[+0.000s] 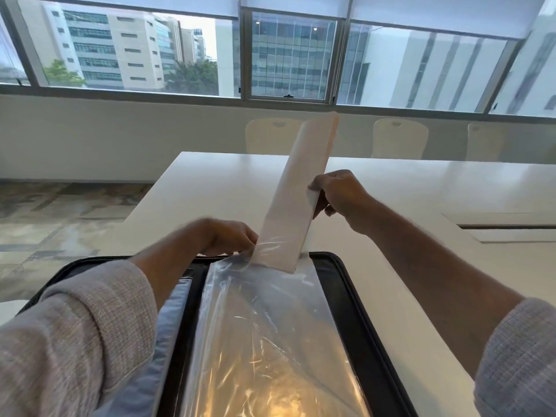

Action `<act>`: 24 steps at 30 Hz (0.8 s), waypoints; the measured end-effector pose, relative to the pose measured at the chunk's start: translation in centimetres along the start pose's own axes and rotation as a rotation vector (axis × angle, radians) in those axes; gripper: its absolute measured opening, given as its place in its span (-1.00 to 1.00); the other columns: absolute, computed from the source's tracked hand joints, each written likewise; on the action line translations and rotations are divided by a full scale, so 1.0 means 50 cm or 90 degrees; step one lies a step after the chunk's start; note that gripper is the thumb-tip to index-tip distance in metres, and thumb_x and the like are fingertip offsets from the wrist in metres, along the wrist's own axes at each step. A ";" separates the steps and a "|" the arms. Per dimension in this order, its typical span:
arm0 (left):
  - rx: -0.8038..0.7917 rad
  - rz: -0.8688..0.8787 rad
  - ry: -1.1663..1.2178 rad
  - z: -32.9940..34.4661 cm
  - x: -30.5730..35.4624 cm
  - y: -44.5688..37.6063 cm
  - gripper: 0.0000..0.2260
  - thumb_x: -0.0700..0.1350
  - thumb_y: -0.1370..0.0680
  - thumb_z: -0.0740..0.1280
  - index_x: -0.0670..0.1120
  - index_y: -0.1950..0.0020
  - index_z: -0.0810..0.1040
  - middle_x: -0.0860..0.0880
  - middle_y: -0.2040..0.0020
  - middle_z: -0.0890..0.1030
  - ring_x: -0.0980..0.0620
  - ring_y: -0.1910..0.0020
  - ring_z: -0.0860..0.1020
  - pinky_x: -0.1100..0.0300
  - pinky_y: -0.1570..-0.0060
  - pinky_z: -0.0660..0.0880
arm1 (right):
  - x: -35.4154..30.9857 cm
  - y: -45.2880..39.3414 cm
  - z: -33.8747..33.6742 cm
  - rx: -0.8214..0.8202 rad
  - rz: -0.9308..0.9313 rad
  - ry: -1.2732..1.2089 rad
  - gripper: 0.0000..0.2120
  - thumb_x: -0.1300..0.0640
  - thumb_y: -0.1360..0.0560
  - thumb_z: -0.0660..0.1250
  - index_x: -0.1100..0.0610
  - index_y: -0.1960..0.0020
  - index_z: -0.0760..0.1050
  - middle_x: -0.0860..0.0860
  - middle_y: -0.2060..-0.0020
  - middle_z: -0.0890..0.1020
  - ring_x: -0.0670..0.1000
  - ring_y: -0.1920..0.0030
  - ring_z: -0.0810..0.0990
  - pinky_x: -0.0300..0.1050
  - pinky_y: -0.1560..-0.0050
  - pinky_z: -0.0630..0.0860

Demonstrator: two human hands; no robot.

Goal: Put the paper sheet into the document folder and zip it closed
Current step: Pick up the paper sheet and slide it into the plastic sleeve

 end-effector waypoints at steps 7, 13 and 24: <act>-0.128 -0.043 -0.055 0.030 0.011 -0.014 -0.75 -0.54 -0.45 0.17 -0.50 -0.08 0.52 -0.35 -0.03 0.54 -0.26 0.02 0.51 -0.20 -0.15 0.46 | 0.009 -0.004 0.003 -0.018 -0.023 0.003 -0.78 0.23 -0.48 0.23 0.22 0.32 0.51 0.10 0.52 0.63 0.04 0.53 0.57 -0.17 0.47 0.32; -0.110 -0.042 0.181 0.018 -0.003 -0.008 -0.74 -0.35 -0.56 0.19 -0.49 -0.14 0.51 -0.33 -0.02 0.59 -0.17 0.14 0.59 0.00 -0.09 0.49 | 0.019 0.007 -0.007 -0.008 -0.033 -0.029 -0.80 0.22 -0.49 0.24 0.22 0.29 0.50 0.11 0.50 0.64 0.07 0.52 0.59 -0.21 0.51 0.31; -0.195 0.065 0.286 0.015 0.037 0.035 -0.47 -0.08 -0.23 0.66 -0.32 -0.07 0.64 -0.22 -0.08 0.67 -0.08 -0.06 0.65 0.14 -0.09 0.58 | 0.011 0.006 0.003 -0.029 -0.040 -0.039 -0.79 0.22 -0.50 0.23 0.23 0.29 0.51 0.14 0.45 0.66 0.08 0.49 0.60 -0.19 0.47 0.33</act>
Point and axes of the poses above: each hand's wrist, its own y-axis away from the middle knuckle, its own z-axis out of the palm, x = y × z, the point moved 6 cm from there along -y, towards the middle knuckle
